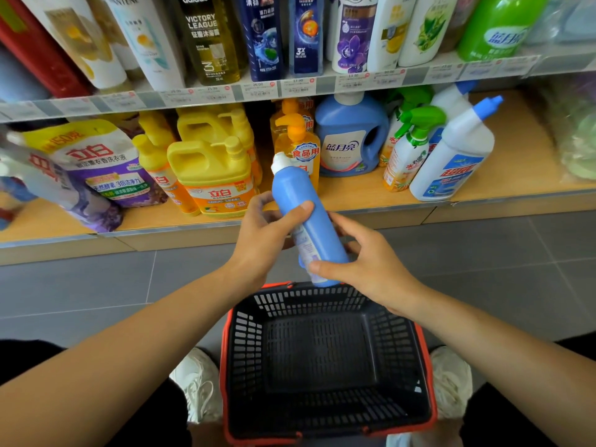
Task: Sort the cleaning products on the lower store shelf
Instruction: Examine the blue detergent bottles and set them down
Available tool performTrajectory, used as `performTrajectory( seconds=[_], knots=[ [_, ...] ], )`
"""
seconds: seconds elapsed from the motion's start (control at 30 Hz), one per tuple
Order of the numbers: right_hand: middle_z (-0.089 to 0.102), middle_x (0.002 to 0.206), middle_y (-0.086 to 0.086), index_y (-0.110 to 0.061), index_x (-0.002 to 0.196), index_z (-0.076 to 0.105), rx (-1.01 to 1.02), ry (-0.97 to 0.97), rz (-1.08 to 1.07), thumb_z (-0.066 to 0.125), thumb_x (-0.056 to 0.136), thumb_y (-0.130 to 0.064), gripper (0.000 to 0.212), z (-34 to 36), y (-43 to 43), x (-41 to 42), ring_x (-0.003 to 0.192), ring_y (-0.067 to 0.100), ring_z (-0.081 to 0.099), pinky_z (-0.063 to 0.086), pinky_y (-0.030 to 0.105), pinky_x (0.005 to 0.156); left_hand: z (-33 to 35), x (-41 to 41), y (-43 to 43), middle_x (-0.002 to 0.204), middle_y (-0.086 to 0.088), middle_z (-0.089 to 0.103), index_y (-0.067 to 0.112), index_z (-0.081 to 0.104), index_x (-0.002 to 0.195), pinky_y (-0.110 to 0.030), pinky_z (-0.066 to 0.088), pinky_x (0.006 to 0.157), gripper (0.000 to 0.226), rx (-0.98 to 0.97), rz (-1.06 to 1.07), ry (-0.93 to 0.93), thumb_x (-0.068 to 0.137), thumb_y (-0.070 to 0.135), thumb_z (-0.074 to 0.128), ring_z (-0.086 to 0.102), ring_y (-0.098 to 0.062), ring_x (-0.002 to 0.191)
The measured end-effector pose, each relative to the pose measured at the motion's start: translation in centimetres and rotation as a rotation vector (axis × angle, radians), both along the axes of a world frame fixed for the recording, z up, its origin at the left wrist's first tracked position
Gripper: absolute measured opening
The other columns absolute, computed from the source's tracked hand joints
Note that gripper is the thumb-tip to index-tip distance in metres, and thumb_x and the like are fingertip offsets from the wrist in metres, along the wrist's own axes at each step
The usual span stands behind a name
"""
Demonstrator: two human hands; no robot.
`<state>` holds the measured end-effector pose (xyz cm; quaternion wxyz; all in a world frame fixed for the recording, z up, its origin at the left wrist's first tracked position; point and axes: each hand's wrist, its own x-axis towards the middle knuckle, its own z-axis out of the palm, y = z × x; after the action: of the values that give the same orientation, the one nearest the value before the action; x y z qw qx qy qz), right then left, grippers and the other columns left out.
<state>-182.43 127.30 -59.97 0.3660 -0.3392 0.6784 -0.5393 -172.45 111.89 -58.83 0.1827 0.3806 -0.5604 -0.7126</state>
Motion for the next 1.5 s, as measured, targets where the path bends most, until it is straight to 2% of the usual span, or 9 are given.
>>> performTrajectory(
  seconds=[0.2,0.37,0.57,0.7,0.8,0.9,1.03,1.3,1.5],
  knots=[
    [0.073,0.113,0.005,-0.039,0.125,0.067,-0.105,-0.269,-0.1,0.081,0.076,-0.026,0.052,-0.1,-0.1,-0.3,0.101,0.027,0.073,0.062,0.039,0.079,0.0,0.2,-0.5,0.107,-0.007,0.074,0.018,0.045,0.145,-0.03,0.06,0.076,0.059,-0.014,-0.096,0.039,0.092,0.022,0.072,0.073,-0.014,0.091],
    [0.077,0.097,-0.007,-0.045,0.146,0.043,-0.092,-0.311,-0.163,0.067,0.096,-0.024,0.06,0.5,0.4,-1.9,0.095,0.014,0.074,0.06,0.032,0.07,-0.4,0.9,0.2,0.136,-0.011,0.062,0.016,0.047,0.143,-0.034,0.061,0.081,0.063,-0.005,-0.216,0.095,0.087,-0.006,0.069,0.07,-0.019,0.104],
    [0.073,0.121,0.009,-0.031,0.135,0.06,-0.077,-0.442,-0.028,0.056,0.096,-0.003,0.048,1.5,0.7,-3.4,0.107,0.027,0.072,0.061,0.038,0.081,0.4,1.3,0.0,0.136,-0.011,0.064,0.005,0.059,0.136,-0.026,0.051,0.098,0.057,-0.067,-0.297,0.159,0.082,0.017,0.072,0.062,-0.017,0.12],
    [0.077,0.097,0.014,-0.038,0.139,0.053,-0.058,-0.112,0.046,0.073,0.083,0.008,0.075,1.4,1.1,-3.2,0.094,0.021,0.074,0.059,0.036,0.09,0.5,1.2,-0.2,0.137,-0.009,0.064,0.006,0.057,0.139,-0.036,0.048,0.107,0.057,-0.109,-0.348,0.17,0.085,0.018,0.068,0.059,-0.022,0.129],
    [0.061,0.08,0.013,-0.033,0.133,0.062,-0.023,0.311,-0.044,0.089,0.074,-0.012,0.069,1.3,1.1,-3.6,0.072,0.007,0.056,0.049,0.029,0.069,0.6,1.1,0.6,0.13,-0.006,0.069,0.009,0.06,0.137,-0.034,0.05,0.104,0.056,-0.16,-0.363,0.131,0.084,0.023,0.071,0.063,-0.015,0.12],
    [0.05,0.095,0.001,-0.022,0.131,0.067,-0.059,0.636,-0.073,0.094,0.067,-0.02,0.069,1.5,1.2,-3.6,0.088,0.008,0.052,0.043,0.018,0.08,0.9,0.8,1.2,0.121,-0.006,0.073,0.009,0.064,0.132,-0.032,0.054,0.097,0.054,-0.18,-0.344,0.105,0.083,0.026,0.079,0.067,-0.011,0.108],
    [0.065,0.125,-0.006,-0.017,0.131,0.065,-0.141,0.533,-0.038,0.092,0.07,-0.014,0.067,1.4,1.3,-2.7,0.117,0.007,0.06,0.048,0.028,0.101,1.3,0.6,2.2,0.107,-0.001,0.073,0.013,0.066,0.119,-0.028,0.059,0.081,0.05,-0.257,-0.279,0.068,0.075,0.031,0.081,0.069,-0.013,0.099],
    [0.07,0.124,-0.005,-0.017,0.131,0.066,-0.112,0.517,-0.043,0.091,0.071,-0.014,0.065,1.1,1.1,-2.2,0.114,0.01,0.064,0.052,0.036,0.097,1.0,0.4,1.7,0.1,0.001,0.071,0.013,0.07,0.111,-0.034,0.061,0.075,0.018,-0.272,-0.255,0.034,0.095,0.022,0.068,0.068,-0.007,0.091],
    [0.074,0.11,-0.013,-0.027,0.127,0.068,-0.061,0.379,-0.085,0.091,0.071,-0.017,0.062,0.8,1.3,-2.6,0.101,0.009,0.068,0.056,0.039,0.089,0.5,1.5,1.1,0.144,-0.003,0.056,0.018,0.064,0.136,-0.04,0.043,0.108,0.036,-1.055,-0.454,0.062,0.1,0.023,0.06,0.052,-0.018,0.131]
  ],
)
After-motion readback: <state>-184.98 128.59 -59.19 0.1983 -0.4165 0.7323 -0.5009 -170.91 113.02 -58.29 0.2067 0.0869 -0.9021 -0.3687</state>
